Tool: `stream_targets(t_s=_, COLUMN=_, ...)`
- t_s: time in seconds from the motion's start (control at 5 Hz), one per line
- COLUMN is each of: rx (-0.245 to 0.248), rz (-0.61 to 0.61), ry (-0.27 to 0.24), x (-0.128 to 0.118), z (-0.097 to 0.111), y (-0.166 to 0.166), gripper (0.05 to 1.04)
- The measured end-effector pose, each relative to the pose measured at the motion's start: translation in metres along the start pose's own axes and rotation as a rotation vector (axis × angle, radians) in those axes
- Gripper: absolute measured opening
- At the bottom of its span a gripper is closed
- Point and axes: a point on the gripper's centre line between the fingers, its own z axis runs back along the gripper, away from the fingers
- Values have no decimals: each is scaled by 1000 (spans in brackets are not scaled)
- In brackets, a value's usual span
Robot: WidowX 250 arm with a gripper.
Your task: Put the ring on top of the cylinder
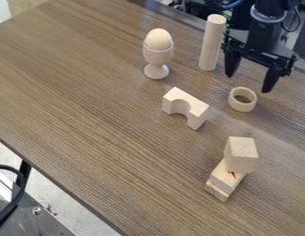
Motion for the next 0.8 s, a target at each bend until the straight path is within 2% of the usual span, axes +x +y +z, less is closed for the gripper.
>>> stream_targets(t_s=0.2, rx=0, rz=-33, ry=20, x=2, z=-7, y=2, gripper=999)
stream_targets(t_s=0.4, rx=-11, rz=-39, ry=19, x=3, z=-8, y=2, gripper=999)
stream_targets(t_s=0.6, rx=-18, rz=-34, ry=44, x=1, z=-21, y=7, gripper=999)
stream_targets(t_s=0.8, rx=-25, rz=-36, ry=41, x=1, z=-22, y=8, gripper=999)
